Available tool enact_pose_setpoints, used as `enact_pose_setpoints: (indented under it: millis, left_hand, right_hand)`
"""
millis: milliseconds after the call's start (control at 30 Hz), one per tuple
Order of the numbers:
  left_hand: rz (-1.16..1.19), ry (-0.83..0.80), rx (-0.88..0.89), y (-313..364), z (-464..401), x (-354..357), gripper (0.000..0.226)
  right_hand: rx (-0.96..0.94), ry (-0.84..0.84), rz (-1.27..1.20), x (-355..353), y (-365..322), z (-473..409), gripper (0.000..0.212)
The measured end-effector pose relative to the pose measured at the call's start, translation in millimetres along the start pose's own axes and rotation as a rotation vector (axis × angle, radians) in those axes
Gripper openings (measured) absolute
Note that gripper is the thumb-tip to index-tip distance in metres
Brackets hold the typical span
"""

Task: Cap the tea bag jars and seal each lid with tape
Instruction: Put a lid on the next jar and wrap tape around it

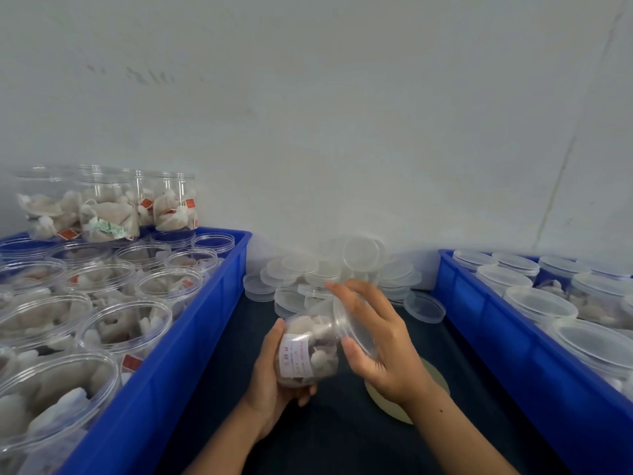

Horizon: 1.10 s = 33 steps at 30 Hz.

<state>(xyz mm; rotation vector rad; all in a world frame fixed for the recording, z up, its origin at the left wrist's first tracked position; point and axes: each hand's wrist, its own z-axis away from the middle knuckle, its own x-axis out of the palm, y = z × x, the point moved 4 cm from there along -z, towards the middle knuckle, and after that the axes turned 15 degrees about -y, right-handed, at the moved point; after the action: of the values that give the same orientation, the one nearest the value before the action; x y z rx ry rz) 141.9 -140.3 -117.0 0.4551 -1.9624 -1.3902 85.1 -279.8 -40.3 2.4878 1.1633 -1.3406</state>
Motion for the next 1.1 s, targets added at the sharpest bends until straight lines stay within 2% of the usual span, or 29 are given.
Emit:
enact_pose_setpoints:
  millis: [200, 300, 367, 433, 500, 633, 833, 967, 1100]
  left_hand:
    - [-0.03, 0.081, 0.098, 3.9, 2.6, 0.8, 0.05]
    - [-0.124, 0.173, 0.146, 4.1, 2.6, -1.1, 0.053]
    - [-0.198, 0.221, 0.166, 4.1, 3.5, -3.0, 0.054]
    - [-0.209, 0.224, 0.17, 4.4, 5.5, -1.8, 0.06]
    - [-0.155, 0.18, 0.145, 3.2, 6.3, 0.1, 0.069]
    - [0.017, 0.074, 0.045, 0.5, 4.8, -3.5, 0.069]
    - [0.089, -0.125, -0.125, -1.4, 1.8, -5.1, 0.067]
    - [0.149, -0.313, -0.261, 0.0, 2.6, -4.3, 0.071]
    - [0.211, -0.411, -0.274, -0.4, 2.8, -0.3, 0.07]
  right_hand:
    - [0.207, 0.097, -0.298, 11.3, 4.4, -5.3, 0.044]
    - [0.383, 0.166, -0.583, 16.4, 14.3, -7.4, 0.029]
    - [0.523, 0.141, -0.772, 18.5, 22.1, -8.1, 0.027]
    - [0.555, 0.085, -0.826, 16.3, 23.0, -8.6, 0.029]
    - [0.45, 0.053, -0.679, 10.4, 11.9, -9.7, 0.035]
    - [0.057, -0.03, -0.115, 2.5, -9.9, -8.6, 0.054]
    - [-0.085, 0.095, -0.071, -1.7, -17.3, -5.3, 0.047]
    - [-0.295, 0.005, 0.206, -7.2, -31.9, -7.6, 0.05]
    - [-0.309, -0.064, 0.309, -12.4, -40.0, -13.4, 0.049]
